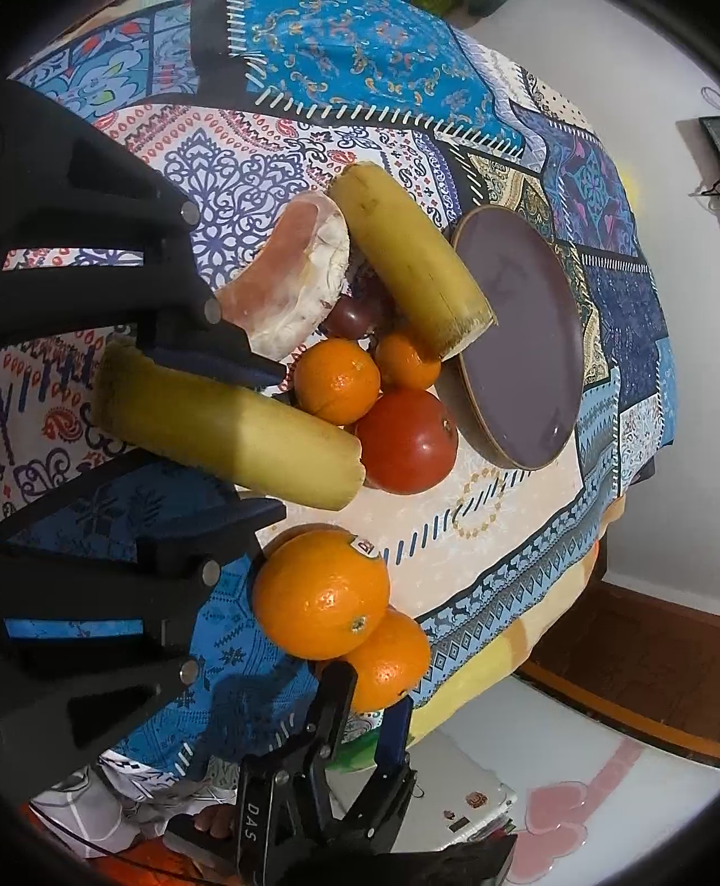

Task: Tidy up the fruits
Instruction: 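Grasp the yellow cylinder with the left tool while the right tool grasps an orange, then carry the yellow cylinder and orange to the brown plate with both tools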

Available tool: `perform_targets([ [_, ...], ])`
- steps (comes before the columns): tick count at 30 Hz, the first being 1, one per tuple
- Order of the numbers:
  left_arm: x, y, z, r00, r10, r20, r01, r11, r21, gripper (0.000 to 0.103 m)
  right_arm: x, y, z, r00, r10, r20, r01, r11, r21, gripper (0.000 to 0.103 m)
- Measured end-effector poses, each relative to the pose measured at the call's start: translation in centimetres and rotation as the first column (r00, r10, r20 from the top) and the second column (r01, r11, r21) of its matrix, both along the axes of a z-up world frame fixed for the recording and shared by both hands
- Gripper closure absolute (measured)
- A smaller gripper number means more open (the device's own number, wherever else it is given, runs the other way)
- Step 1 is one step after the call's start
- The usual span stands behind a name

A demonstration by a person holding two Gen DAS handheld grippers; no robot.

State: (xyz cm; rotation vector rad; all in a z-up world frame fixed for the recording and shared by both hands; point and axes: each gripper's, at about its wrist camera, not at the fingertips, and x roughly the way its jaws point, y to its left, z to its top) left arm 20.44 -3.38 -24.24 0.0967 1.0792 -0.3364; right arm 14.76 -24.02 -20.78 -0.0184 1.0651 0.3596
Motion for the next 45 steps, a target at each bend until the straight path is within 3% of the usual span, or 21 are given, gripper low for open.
perform_targets([
  [7,1.2,-0.2,-0.9,1.000,-0.008,-0.025,0.008,1.000,-0.010,0.058,0.6,0.0,-0.7,1.000,0.000,-0.021,0.001,0.999,0.039,0.035],
  [14,1.3,-1.0,-1.4,1.000,-0.015,-0.010,0.015,0.999,0.029,0.057,0.7,-0.2,-0.9,1.000,0.009,-0.029,-0.007,0.997,0.071,0.036],
  [20,1.1,-0.9,-1.0,1.000,-0.001,-0.006,0.001,1.000,0.030,0.061,0.5,-0.1,-0.7,1.000,0.003,-0.019,-0.002,0.998,0.062,0.038],
  [28,0.0,0.6,1.7,0.998,0.047,0.052,-0.046,0.999,-0.002,0.066,0.2,-0.3,0.5,1.000,-0.018,0.013,0.018,0.999,0.037,0.039],
  [45,-2.1,4.4,8.8,0.963,0.163,0.214,-0.149,0.986,-0.080,0.068,1.4,1.4,7.2,0.980,-0.026,0.200,0.015,0.998,0.055,0.039],
])
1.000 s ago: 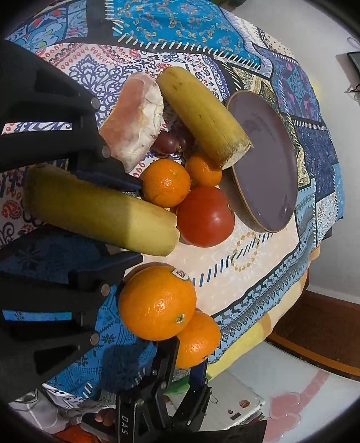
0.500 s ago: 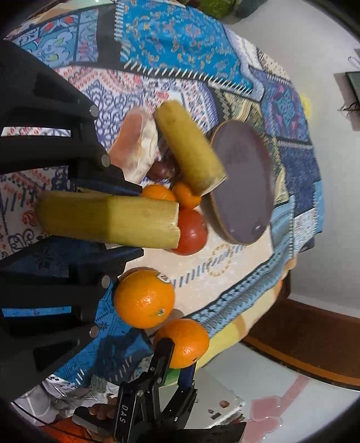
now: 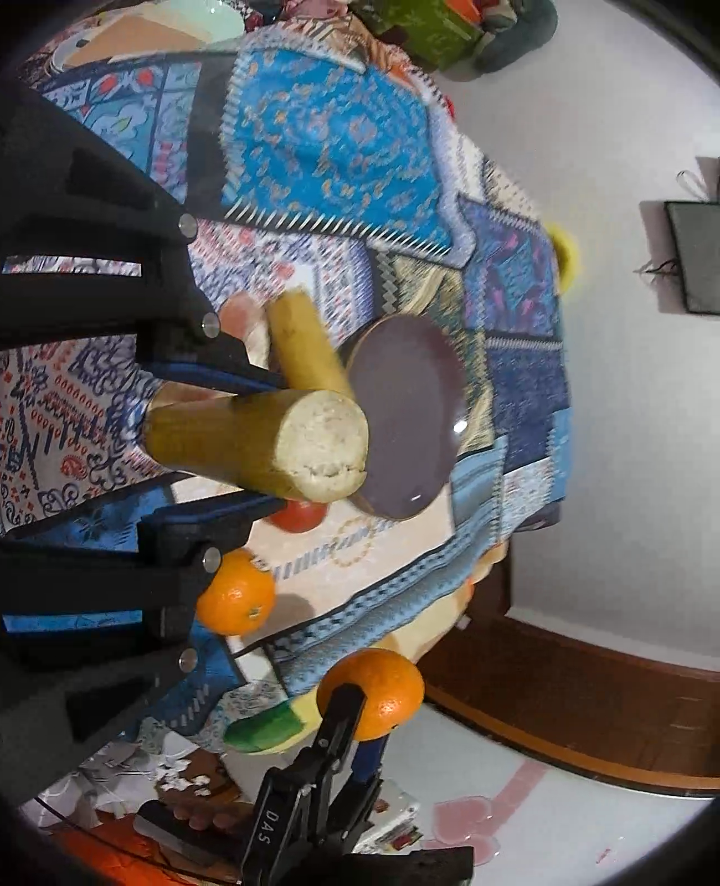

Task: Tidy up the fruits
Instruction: 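Carry the yellow cylinder and orange to the brown plate with both tools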

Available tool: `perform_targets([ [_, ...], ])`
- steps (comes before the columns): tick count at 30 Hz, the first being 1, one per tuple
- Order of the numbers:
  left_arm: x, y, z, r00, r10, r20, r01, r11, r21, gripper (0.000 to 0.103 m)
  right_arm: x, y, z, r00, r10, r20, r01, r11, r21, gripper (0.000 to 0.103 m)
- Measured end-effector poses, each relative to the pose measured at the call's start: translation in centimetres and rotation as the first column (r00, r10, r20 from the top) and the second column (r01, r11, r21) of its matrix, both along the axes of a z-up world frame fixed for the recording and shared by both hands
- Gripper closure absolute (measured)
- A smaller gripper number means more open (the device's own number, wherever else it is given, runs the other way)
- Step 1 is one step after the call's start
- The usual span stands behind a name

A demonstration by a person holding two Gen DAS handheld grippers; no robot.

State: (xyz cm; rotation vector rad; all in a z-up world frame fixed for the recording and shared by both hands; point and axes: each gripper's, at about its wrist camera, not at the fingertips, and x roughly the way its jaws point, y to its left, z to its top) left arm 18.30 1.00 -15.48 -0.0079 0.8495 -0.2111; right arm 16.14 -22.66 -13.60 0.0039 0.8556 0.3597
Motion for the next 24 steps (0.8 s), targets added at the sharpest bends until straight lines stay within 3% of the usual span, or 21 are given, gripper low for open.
perform_targets([
  [10,1.2,2.4,3.9,0.992,0.062,0.114,-0.060,0.998,-0.023,0.068,2.4,0.9,1.9,0.998,-0.002,0.066,0.002,1.000,0.009,0.039],
  [24,5.4,4.7,4.7,0.975,0.141,0.171,-0.141,0.990,-0.010,0.068,6.2,3.5,2.7,0.990,0.019,0.138,-0.018,1.000,-0.005,0.039],
])
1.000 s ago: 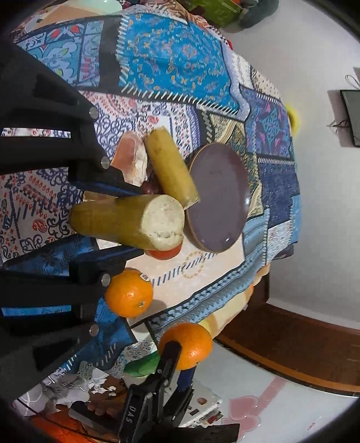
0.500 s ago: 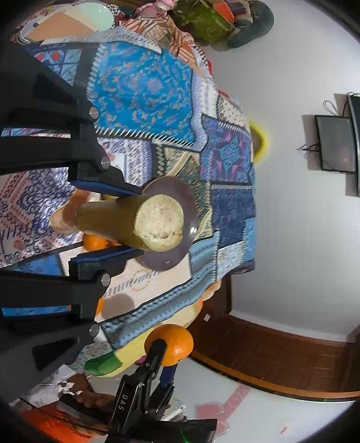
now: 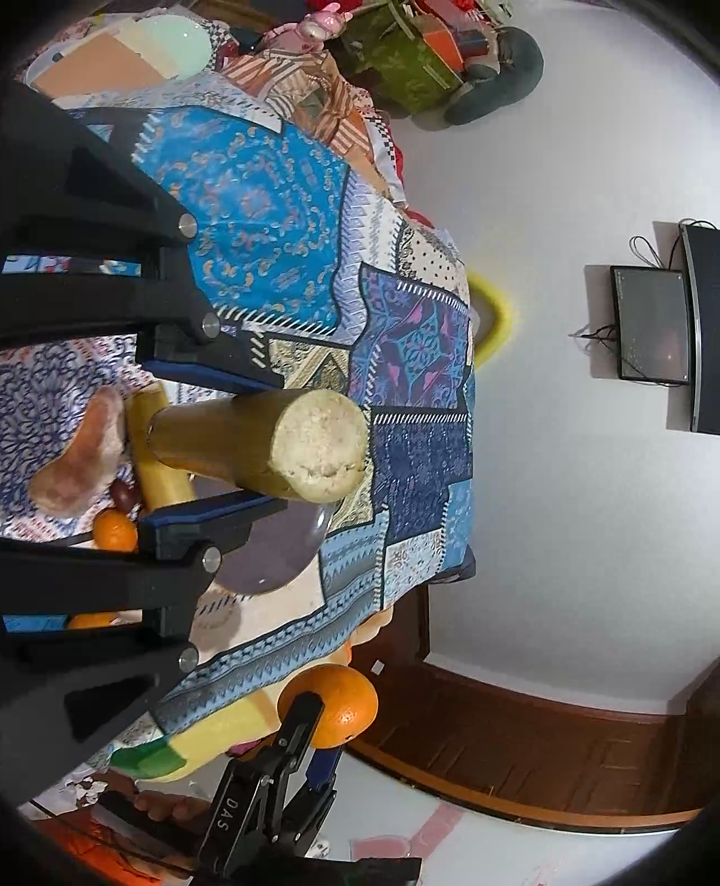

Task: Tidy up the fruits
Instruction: 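Carry the yellow cylinder and orange to the brown plate with both tools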

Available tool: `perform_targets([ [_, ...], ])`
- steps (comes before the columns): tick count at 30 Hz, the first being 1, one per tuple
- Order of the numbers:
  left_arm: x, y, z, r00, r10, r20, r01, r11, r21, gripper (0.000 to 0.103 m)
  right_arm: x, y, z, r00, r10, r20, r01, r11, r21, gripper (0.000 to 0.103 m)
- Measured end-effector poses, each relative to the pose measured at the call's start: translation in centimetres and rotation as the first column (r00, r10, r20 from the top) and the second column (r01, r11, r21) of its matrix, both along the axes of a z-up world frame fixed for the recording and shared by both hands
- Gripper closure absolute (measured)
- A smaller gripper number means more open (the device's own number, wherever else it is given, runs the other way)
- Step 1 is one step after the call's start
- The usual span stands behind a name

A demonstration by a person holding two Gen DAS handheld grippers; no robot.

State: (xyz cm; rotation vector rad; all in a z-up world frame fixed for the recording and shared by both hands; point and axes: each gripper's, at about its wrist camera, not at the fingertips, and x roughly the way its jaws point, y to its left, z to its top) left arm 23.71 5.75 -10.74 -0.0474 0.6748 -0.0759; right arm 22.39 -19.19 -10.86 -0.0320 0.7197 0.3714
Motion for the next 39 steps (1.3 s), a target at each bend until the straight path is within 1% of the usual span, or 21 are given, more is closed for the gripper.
perform_targets([
  [5,2.0,0.3,-0.8,1.000,-0.007,-0.013,0.006,1.000,-0.018,0.068,1.6,0.9,-0.4,1.000,0.001,0.006,-0.001,1.000,-0.004,0.039],
  [14,5.8,0.0,-4.0,0.996,-0.029,-0.089,0.027,0.999,-0.027,0.068,4.6,2.5,-2.9,0.999,0.013,-0.030,-0.014,0.999,-0.039,0.039],
  [18,7.3,-0.4,-5.3,0.992,-0.039,-0.116,0.036,0.999,-0.027,0.068,5.9,3.0,-4.6,0.998,0.018,-0.063,-0.021,0.998,-0.061,0.039],
  [24,10.3,-0.8,-7.2,0.982,-0.061,-0.178,0.053,0.997,-0.052,0.068,7.6,3.4,-6.9,0.992,0.030,-0.124,-0.039,0.997,-0.070,0.039],
  [27,11.4,-1.1,-7.6,0.980,-0.062,-0.187,0.054,0.997,-0.052,0.068,8.2,3.8,-7.8,0.989,0.042,-0.141,-0.054,0.995,-0.088,0.039],
  [29,12.4,-1.3,-8.0,0.976,-0.069,-0.208,0.056,0.996,-0.068,0.068,8.7,4.0,-8.4,0.987,0.050,-0.154,-0.066,0.993,-0.097,0.039],
  [35,15.0,-1.0,-9.1,0.969,-0.062,-0.239,0.037,0.993,-0.108,0.068,10.1,4.4,-9.7,0.982,0.057,-0.179,-0.080,0.990,-0.121,0.039],
  [39,16.4,-1.0,-9.8,0.965,-0.059,-0.257,0.031,0.994,-0.109,0.068,11.1,4.4,-10.8,0.977,0.055,-0.207,-0.082,0.989,-0.122,0.039],
])
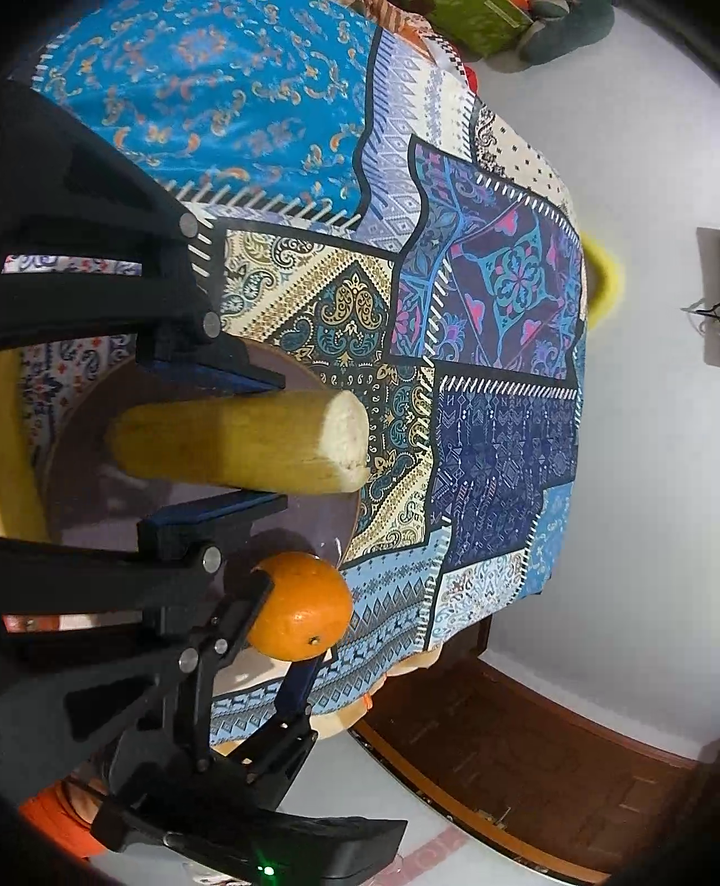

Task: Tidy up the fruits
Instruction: 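Carry the yellow cylinder and orange to the brown plate with both tools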

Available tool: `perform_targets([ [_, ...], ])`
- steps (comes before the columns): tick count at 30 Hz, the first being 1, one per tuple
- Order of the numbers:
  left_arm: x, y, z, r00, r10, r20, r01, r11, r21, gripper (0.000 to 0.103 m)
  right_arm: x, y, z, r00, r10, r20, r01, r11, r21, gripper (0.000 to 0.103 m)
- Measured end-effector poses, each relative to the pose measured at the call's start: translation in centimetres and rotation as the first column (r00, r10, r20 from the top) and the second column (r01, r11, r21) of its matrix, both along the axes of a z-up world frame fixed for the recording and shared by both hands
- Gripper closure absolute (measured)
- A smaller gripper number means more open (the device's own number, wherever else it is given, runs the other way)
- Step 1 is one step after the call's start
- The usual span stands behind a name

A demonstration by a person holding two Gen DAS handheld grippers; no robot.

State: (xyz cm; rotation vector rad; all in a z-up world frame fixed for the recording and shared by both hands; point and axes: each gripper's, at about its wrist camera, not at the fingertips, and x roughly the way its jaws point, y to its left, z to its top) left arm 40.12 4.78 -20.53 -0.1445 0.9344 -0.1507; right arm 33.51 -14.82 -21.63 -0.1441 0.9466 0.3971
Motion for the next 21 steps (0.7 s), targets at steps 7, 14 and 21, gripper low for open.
perform_targets([
  [7,1.6,-0.1,-1.6,0.998,-0.018,-0.054,0.018,1.000,0.009,0.068,0.8,0.0,-1.5,1.000,-0.003,-0.023,0.003,1.000,-0.011,0.038],
  [14,2.0,-0.4,-3.0,0.996,-0.024,-0.091,0.026,0.999,0.020,0.068,0.9,0.7,-1.7,1.000,0.016,-0.012,-0.016,0.999,-0.042,0.037],
  [21,2.1,-0.8,-3.9,0.992,-0.038,-0.119,0.043,0.998,0.043,0.068,0.7,1.0,-1.6,1.000,0.021,-0.007,-0.021,0.998,-0.056,0.036],
])
